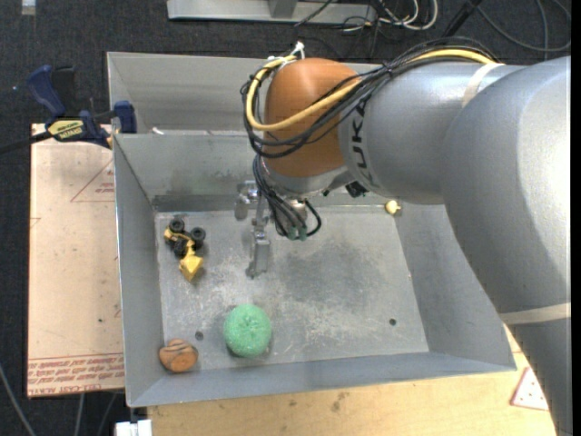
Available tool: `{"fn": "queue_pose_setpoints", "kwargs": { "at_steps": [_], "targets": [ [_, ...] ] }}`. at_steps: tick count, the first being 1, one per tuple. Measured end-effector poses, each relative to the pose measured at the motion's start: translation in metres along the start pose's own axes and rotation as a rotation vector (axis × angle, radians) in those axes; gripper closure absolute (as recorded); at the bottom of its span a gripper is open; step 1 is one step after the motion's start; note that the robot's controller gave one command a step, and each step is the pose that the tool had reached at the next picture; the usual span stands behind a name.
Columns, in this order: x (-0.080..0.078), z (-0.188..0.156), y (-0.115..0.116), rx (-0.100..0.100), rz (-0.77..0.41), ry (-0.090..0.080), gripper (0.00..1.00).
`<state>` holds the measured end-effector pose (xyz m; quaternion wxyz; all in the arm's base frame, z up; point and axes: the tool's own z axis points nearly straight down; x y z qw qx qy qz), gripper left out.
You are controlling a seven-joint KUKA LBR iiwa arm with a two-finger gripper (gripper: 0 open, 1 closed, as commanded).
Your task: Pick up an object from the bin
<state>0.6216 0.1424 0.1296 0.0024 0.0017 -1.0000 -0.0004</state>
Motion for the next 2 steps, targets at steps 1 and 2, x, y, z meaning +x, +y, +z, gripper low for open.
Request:
{"fn": "queue_pose_setpoints", "kwargs": {
  "at_steps": [1,2],
  "targets": [
    [-0.001,-0.005,-0.001,-0.001,0.003,-0.006,0.0],
    [-0.001,0.058,0.077,-0.003,-0.004,-0.01,0.0]
  ]
}}
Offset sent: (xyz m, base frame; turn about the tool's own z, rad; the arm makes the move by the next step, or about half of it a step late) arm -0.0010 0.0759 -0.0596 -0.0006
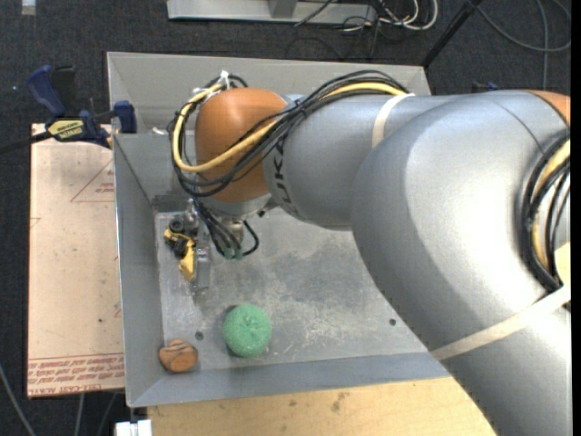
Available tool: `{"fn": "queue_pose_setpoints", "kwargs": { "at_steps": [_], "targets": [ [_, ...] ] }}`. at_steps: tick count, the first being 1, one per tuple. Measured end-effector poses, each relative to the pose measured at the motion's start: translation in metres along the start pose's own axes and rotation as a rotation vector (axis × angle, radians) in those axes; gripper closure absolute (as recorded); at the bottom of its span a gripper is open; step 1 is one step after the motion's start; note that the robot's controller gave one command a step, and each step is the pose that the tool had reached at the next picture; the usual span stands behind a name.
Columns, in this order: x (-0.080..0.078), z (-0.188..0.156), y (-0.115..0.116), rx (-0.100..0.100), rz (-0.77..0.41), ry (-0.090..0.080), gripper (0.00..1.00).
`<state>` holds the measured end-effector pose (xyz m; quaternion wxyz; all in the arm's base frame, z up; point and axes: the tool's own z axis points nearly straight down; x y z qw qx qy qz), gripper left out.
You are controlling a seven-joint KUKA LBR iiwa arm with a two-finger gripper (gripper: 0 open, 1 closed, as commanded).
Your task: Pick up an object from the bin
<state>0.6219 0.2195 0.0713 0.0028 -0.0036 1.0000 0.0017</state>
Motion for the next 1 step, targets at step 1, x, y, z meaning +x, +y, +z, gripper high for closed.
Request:
{"fn": "queue_pose_setpoints", "kwargs": {
  "at_steps": [1],
  "targets": [
    [-0.0144,-0.0463,-0.0102,0.002,-0.004,0.005,0.0]
  ]
}}
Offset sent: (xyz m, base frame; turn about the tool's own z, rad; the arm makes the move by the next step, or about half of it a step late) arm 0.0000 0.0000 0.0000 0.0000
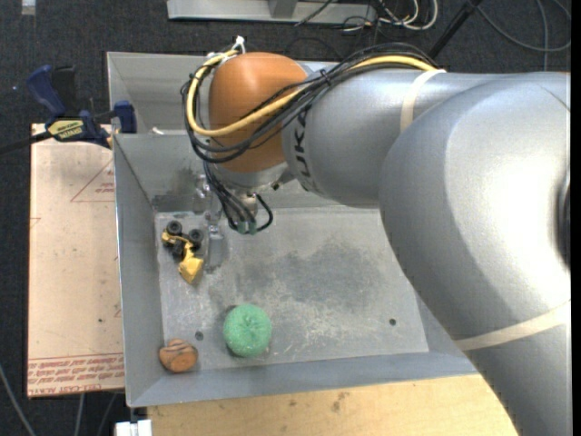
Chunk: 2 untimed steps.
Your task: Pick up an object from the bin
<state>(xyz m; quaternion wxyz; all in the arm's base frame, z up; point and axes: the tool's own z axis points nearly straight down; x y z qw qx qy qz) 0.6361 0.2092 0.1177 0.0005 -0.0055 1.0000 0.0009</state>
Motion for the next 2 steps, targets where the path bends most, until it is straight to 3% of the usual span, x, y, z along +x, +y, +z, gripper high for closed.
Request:
{"fn": "queue_pose_setpoints", "kwargs": {
  "at_steps": [1,2],
  "targets": [
    [0.007,0.02,0.007,-0.003,0.001,-0.007,0.0],
    [0.013,0.046,0.022,0.0,0.176,0.0,0.0]
  ]
}}
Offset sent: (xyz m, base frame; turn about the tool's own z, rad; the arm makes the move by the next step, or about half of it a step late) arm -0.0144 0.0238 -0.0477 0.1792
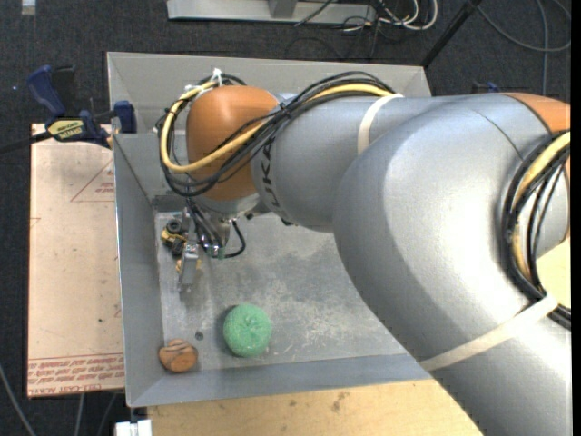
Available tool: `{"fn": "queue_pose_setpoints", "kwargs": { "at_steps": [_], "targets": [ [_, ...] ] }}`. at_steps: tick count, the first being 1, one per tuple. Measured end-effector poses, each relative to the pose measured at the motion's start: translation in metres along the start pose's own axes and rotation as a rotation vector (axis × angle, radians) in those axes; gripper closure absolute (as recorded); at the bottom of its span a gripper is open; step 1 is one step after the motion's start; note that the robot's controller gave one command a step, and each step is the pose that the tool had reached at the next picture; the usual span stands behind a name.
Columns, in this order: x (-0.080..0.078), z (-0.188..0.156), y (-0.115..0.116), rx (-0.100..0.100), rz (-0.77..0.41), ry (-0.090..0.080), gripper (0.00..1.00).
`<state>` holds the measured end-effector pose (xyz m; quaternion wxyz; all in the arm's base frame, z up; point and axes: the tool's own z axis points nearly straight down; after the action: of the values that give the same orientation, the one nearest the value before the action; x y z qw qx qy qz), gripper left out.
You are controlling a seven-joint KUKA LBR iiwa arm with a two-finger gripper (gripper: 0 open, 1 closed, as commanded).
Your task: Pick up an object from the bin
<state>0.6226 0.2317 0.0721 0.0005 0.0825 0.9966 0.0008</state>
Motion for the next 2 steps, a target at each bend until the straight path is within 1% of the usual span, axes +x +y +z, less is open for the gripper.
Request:
{"fn": "queue_pose_setpoints", "kwargs": {
  "at_steps": [1,2],
  "targets": [
    [0.0016,0.0054,0.0027,0.0,-0.04,-0.001,1.0],
    [0.0016,0.0046,0.0021,0.001,-0.046,0.0,1.0]
  ]
}}
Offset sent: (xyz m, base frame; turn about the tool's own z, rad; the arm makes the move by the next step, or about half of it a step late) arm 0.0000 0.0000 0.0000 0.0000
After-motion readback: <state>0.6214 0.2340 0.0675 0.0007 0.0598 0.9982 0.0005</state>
